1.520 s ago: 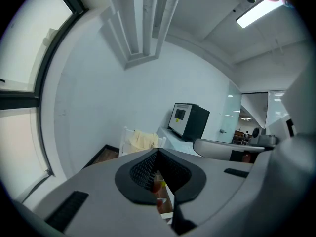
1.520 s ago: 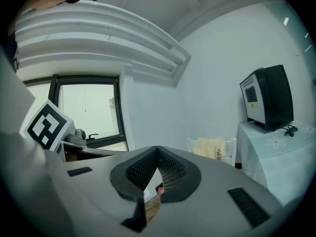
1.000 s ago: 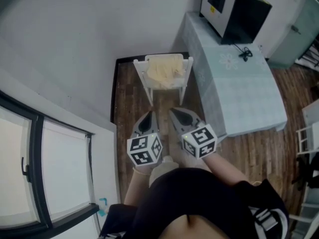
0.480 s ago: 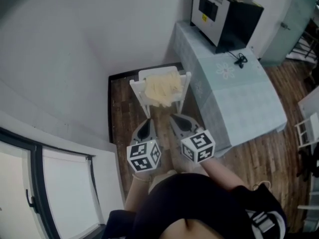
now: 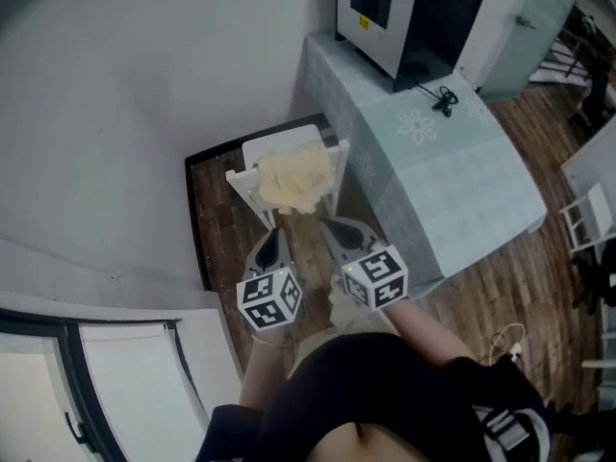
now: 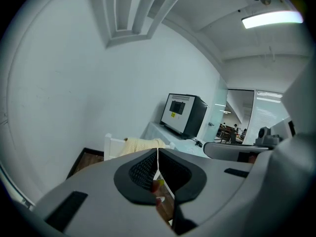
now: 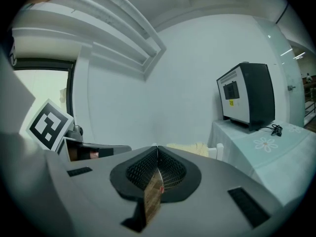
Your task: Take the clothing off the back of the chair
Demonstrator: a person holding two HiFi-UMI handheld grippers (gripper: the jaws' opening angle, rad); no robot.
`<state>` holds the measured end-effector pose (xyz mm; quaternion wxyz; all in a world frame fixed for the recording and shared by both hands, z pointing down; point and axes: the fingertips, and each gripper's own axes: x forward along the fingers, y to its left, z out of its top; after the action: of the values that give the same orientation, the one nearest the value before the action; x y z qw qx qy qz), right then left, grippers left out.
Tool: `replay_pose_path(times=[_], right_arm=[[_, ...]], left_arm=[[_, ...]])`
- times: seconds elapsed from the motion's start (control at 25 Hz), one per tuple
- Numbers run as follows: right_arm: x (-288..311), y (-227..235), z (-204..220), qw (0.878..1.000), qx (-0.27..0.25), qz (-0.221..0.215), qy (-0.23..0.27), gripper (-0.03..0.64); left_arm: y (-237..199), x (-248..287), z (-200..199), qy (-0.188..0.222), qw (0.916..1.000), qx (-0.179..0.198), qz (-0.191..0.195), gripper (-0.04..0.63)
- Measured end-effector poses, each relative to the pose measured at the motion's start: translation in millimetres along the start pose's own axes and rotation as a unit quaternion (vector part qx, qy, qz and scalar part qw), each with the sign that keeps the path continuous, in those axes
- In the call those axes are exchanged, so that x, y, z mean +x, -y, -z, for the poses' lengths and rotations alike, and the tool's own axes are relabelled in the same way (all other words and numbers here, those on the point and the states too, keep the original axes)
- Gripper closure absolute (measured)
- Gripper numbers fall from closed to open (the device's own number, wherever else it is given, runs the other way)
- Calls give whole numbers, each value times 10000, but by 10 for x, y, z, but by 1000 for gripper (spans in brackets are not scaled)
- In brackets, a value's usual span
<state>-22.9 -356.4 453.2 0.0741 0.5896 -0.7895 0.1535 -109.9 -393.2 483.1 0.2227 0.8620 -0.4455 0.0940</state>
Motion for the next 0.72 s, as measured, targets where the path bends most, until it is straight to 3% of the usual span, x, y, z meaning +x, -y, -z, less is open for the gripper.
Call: replay_pose_path(times=[0.48, 0.72], right_arm=[[782, 690, -47, 9998, -25, 180, -112, 604], [1175, 932, 19, 9993, -37, 206, -305, 603]], left_arm=[[-335, 897, -112, -119, 9999, 88, -89, 587], [-550, 1262, -125, -230, 9995, 22, -237, 543]])
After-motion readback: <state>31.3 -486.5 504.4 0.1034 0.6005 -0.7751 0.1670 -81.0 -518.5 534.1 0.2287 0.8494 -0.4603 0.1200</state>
